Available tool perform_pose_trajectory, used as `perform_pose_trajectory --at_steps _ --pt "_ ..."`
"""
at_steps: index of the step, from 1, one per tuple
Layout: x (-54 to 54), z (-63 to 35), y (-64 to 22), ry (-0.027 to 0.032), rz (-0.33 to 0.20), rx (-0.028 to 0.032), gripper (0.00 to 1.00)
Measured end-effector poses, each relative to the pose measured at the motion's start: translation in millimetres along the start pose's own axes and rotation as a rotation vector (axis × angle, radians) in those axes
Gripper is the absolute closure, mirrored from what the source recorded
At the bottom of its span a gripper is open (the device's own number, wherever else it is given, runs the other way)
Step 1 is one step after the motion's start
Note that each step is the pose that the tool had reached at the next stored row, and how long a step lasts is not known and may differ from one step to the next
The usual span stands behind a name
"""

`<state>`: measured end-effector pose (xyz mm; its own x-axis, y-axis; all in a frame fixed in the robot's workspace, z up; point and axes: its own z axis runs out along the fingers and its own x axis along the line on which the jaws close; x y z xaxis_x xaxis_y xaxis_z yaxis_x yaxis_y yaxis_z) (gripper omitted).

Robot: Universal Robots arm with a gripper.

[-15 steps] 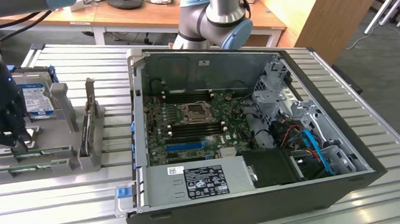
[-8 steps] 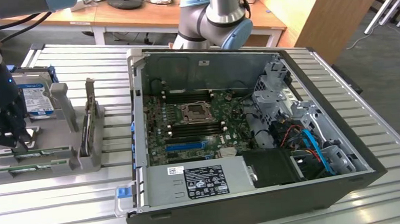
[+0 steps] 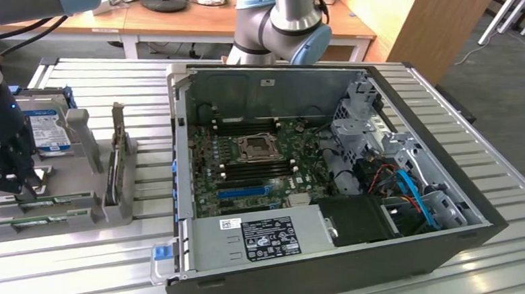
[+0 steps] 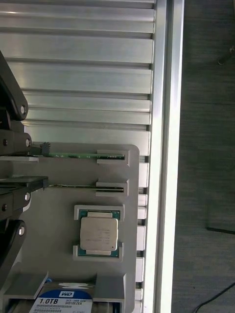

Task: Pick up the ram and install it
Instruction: 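Pick up the ram and move it above insertion slot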

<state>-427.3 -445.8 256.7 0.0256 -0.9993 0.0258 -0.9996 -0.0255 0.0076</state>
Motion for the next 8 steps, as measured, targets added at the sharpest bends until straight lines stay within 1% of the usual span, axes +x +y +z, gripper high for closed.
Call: perform_pose_trajectory --at_steps 6,8 --pt "0.2 1.0 0.0 0.0 0.0 -0.0002 0.69" --pt "2.1 1.2 0.0 0.0 0.0 0.0 0.69"
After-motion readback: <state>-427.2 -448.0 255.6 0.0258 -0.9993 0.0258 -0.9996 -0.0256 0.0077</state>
